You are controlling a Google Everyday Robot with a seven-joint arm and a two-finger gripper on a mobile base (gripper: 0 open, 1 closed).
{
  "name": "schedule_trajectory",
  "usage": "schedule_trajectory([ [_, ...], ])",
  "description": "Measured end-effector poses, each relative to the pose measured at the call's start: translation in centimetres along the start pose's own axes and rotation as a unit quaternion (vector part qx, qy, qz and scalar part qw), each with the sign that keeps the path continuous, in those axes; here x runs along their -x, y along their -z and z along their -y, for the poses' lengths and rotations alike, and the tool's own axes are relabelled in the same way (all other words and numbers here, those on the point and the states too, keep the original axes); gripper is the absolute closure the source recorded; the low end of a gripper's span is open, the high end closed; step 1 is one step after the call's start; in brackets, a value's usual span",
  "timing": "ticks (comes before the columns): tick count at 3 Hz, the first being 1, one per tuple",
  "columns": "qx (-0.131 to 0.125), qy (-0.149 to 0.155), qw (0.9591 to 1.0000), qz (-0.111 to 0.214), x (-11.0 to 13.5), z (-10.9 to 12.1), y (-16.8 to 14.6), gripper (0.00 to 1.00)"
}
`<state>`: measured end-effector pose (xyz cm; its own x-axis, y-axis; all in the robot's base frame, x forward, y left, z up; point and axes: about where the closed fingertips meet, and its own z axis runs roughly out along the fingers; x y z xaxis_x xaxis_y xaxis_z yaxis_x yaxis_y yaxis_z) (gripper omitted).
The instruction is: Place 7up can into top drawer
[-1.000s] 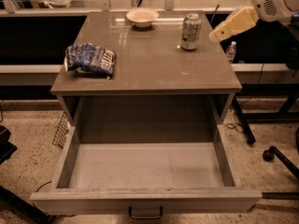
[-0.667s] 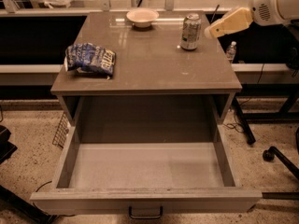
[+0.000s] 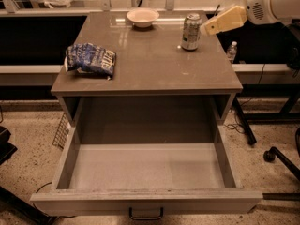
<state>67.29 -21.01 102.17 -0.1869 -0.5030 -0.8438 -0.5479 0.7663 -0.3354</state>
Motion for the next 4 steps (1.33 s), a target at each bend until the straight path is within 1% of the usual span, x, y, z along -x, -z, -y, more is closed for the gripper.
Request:
schedule_trajectory([
  [1,-0.011,-0.047,0.9988,0.011,-0.4,-1.2,-5.6,0.0],
  [2,-0.053,-0.08,0.9953,0.016,-0.9,-0.3,-9.3,0.0],
  [3,-0.094,-0.115,0.9886,0.023,-2.7,1.9,-13.5,0.0],
  [4,-0.1,-0.148,0.9831,0.043,-4.1,3.2,-16.6,0.0],
])
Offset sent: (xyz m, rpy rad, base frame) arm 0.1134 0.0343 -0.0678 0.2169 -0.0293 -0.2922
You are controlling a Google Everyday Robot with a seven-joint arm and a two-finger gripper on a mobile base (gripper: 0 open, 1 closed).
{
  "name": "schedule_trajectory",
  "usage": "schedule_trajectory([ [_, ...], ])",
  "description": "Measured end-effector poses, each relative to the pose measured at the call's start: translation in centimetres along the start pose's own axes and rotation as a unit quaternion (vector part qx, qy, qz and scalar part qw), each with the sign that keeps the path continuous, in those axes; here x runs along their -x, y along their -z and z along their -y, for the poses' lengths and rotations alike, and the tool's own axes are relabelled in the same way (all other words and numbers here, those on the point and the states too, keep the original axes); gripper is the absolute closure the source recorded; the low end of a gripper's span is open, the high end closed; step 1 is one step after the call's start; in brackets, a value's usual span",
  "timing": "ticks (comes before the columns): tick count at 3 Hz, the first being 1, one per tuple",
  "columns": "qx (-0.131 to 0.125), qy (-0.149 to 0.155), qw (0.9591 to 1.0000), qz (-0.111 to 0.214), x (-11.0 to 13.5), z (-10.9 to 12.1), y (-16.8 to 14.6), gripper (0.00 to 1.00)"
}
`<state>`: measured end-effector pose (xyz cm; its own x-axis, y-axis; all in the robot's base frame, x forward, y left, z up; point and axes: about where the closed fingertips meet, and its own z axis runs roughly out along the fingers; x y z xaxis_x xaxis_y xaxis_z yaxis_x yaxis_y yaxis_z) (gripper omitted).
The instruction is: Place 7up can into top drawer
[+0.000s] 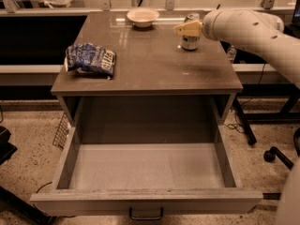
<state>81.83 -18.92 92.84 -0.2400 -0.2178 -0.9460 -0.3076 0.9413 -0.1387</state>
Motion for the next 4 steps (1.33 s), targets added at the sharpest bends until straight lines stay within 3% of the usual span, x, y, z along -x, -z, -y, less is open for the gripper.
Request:
schedule_trajectory([
  [1,0.024,-0.047,0.9983,0.027,-1.1,-0.2,-4.3,0.03],
  [3,0.068,-0.081,0.9929,0.055,-1.0,-2.2,-8.2,0.49],
  [4,0.07,-0.082,0.9926,0.057,-0.9,-2.4,-8.4,0.72],
])
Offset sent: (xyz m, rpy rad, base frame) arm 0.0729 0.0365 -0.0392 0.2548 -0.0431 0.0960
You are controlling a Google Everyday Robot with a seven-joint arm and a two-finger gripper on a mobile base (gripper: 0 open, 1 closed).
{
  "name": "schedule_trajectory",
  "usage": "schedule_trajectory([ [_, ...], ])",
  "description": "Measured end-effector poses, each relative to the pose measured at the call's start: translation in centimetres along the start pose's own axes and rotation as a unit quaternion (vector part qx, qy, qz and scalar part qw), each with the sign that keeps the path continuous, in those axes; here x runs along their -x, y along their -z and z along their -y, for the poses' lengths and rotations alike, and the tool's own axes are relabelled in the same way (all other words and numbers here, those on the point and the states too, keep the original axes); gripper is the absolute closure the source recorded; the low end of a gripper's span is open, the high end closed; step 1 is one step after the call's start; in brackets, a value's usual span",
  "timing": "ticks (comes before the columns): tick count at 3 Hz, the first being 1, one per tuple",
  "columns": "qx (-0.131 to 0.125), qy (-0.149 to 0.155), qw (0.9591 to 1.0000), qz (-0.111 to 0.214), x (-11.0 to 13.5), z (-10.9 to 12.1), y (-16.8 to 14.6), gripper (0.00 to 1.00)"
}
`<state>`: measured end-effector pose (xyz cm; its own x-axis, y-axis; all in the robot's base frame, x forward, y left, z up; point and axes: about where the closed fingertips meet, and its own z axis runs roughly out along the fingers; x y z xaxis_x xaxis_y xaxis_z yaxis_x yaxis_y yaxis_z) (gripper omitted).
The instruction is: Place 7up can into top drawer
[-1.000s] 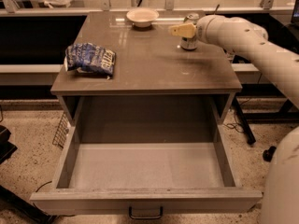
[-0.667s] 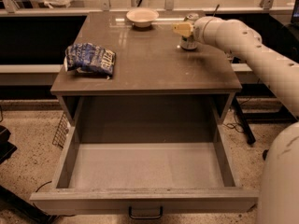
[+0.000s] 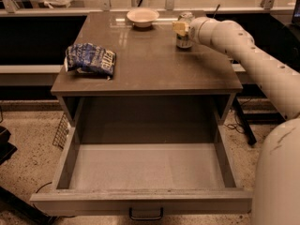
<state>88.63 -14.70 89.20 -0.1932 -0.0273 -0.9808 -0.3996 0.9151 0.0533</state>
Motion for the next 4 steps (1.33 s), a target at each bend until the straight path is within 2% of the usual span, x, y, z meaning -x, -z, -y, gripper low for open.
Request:
schedule_trajectory([
  [1,0.002,0.0,1.0,0.0,0.0,-0.2,-0.2,1.0],
  [2,0.011,0.007,0.9999,0.003,1.8,-0.5,-0.8,1.0],
  [3,0.039,0.03,0.9985,0.025,6.9,-1.8,-0.1,1.0],
  [4,0.075,0.047,0.9952,0.041,10.7,-3.4,3.0,1.0],
])
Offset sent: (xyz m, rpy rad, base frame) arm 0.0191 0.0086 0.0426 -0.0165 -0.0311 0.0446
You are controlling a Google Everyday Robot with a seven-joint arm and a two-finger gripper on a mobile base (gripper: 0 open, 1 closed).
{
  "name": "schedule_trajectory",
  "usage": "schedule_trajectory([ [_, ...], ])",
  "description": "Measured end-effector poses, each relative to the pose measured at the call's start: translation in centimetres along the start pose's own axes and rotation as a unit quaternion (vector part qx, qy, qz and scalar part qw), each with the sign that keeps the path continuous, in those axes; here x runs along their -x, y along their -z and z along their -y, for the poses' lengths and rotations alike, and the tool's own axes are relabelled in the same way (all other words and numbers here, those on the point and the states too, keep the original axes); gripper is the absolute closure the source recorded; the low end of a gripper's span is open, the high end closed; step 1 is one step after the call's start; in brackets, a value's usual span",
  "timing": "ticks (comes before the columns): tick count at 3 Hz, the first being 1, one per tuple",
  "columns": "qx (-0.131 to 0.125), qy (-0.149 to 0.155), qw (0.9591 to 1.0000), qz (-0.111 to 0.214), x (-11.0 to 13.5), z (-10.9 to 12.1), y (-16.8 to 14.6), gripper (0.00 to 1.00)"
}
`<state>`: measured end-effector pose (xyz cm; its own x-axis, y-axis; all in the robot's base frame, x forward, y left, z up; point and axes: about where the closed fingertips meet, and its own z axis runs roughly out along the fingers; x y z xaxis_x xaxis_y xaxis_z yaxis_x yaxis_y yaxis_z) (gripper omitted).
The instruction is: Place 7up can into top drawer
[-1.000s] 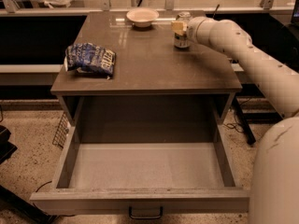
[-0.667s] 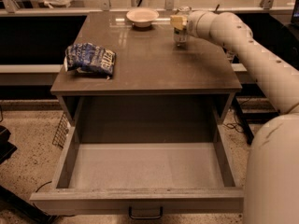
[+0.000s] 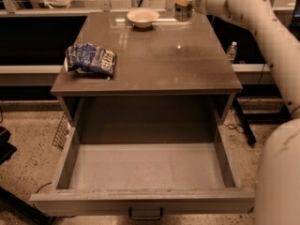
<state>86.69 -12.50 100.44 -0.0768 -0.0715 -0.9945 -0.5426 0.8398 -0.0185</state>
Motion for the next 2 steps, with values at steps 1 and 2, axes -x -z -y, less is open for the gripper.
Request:
schedule_trajectory([
  [1,0.064,0.014,0.9979,-0.003,1.3,-3.1,5.3,1.0],
  [2,0.101,0.032,0.9942,-0.017,1.7,-5.7,11.7,1.0],
])
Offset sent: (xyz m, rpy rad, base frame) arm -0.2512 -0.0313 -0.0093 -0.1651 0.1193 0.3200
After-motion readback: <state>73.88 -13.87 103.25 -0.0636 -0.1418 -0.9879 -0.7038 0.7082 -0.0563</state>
